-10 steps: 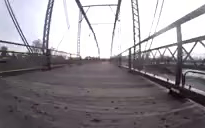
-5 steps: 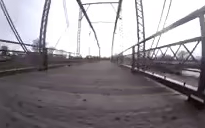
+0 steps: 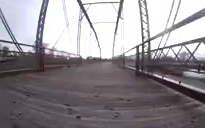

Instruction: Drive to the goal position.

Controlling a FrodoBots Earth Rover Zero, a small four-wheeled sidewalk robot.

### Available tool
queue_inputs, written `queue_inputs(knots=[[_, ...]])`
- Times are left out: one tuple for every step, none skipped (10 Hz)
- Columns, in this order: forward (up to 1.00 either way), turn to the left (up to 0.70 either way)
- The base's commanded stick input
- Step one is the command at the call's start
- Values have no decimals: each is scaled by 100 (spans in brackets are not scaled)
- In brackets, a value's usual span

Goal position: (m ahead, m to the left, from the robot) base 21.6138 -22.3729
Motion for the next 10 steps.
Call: queue_inputs(knots=[[100, 0], [100, 0], [100, 0], [100, 0], [100, 0], [100, 0], [100, 0], [100, 0], [100, 0], [100, 0]])
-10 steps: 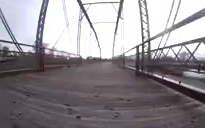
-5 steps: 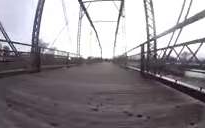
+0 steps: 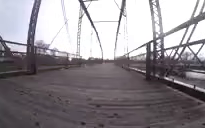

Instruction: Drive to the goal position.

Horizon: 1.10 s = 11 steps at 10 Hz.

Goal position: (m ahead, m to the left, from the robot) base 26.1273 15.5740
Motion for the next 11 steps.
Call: queue_inputs(knots=[[100, 0], [100, 0], [100, 0], [100, 0], [100, 0], [100, 0], [100, 0], [100, 0], [100, 0], [100, 0], [100, 0]])
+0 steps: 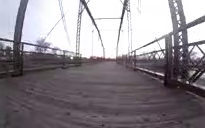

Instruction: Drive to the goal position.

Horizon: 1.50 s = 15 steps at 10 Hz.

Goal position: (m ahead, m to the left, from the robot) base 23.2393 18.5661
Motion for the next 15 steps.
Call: queue_inputs(knots=[[100, 0], [100, 0], [100, 0], [100, -31], [100, -40], [100, -40], [100, -40], [100, -32], [100, -13], [100, 0], [100, -1], [100, -2], [100, -2], [100, -3], [100, -3]])
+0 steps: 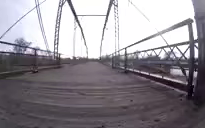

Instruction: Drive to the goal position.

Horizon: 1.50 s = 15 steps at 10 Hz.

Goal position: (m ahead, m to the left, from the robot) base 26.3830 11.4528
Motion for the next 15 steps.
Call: queue_inputs(knots=[[100, -2], [100, -2], [100, -2], [100, -3], [100, -3], [100, -3], [100, -3], [100, -4], [100, -4], [100, -4], [100, -4], [100, -4], [100, -4], [100, -4], [100, -4]])
